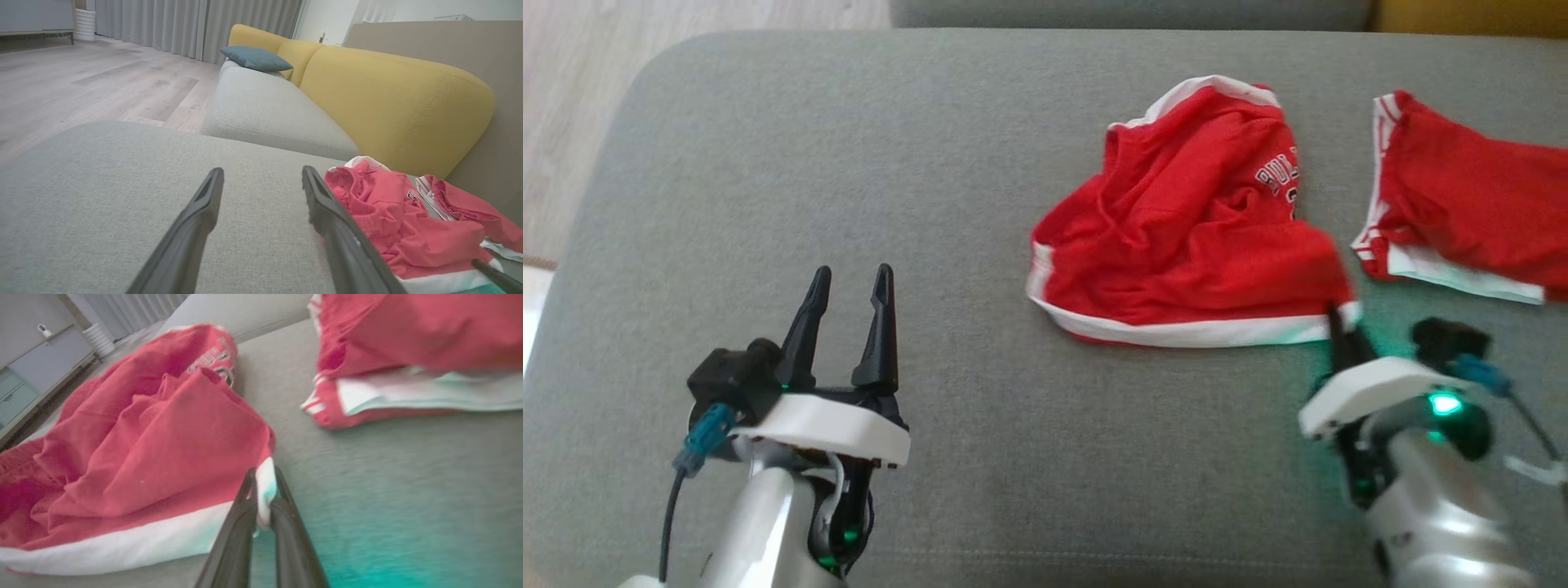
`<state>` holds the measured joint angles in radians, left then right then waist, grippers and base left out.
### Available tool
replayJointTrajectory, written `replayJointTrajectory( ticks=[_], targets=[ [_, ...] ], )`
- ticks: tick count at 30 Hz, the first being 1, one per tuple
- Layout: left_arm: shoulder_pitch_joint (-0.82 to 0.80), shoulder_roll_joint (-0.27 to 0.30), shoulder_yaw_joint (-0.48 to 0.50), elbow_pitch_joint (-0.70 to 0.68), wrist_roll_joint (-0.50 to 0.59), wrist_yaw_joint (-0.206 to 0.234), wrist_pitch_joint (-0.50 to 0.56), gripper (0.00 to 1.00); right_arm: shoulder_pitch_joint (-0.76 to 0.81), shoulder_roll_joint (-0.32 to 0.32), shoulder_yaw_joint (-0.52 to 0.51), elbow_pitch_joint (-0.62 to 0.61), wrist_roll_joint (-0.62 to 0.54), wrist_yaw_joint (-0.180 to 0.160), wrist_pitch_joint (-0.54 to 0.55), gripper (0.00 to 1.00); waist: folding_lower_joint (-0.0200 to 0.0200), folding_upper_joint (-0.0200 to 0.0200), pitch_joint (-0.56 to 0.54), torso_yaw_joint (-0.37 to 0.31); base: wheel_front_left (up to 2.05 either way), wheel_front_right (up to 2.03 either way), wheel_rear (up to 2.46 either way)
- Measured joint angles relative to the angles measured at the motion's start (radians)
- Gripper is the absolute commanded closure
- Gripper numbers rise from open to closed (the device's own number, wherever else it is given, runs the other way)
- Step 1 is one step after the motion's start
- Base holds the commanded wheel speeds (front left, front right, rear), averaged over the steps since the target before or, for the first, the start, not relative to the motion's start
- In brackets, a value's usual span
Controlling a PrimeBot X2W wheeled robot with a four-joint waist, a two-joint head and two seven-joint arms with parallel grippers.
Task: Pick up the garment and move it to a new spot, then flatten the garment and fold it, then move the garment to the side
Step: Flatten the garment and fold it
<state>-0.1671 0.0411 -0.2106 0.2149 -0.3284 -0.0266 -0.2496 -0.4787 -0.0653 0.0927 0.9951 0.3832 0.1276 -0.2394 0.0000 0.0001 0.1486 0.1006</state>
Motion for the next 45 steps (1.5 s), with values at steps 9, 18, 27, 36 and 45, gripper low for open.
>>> replayJointTrajectory(
  ticks=[9,18,27,36,45],
  targets=[
    [0.002,0.0,-0.001,0.003,0.0,-0.006,0.0,0.0,0.075,-0.029,-0.174,-0.072,-0.087,0.0,-0.007,1.0,0.0,0.0,-0.016,-0.066,0.0,0.0,0.0],
    [-0.057,0.044,-0.254,0.169,0.058,-0.098,0.028,0.0,0.081,0.005,-0.19,-0.148,-0.117,0.0,0.014,1.0,0.0,0.0,0.009,-0.141,0.0,0.0,0.0],
    [-0.343,0.178,-0.603,0.228,0.003,-0.105,0.135,0.0,0.081,0.014,-0.155,-0.185,-0.086,0.0,0.033,1.0,0.0,0.0,0.057,-0.182,0.0,0.0,0.0],
    [-0.525,0.249,-0.768,0.309,-0.068,-0.105,0.169,0.0,0.079,0.015,-0.119,-0.191,-0.054,0.0,0.033,1.0,0.0,0.0,0.082,-0.206,0.0,0.0,0.0],
    [-0.613,0.258,-0.926,0.371,-0.137,-0.105,0.176,0.0,0.067,0.015,-0.085,-0.185,-0.03,0.0,0.031,1.0,0.0,0.0,0.098,-0.227,0.0,0.0,0.0]
  ],
)
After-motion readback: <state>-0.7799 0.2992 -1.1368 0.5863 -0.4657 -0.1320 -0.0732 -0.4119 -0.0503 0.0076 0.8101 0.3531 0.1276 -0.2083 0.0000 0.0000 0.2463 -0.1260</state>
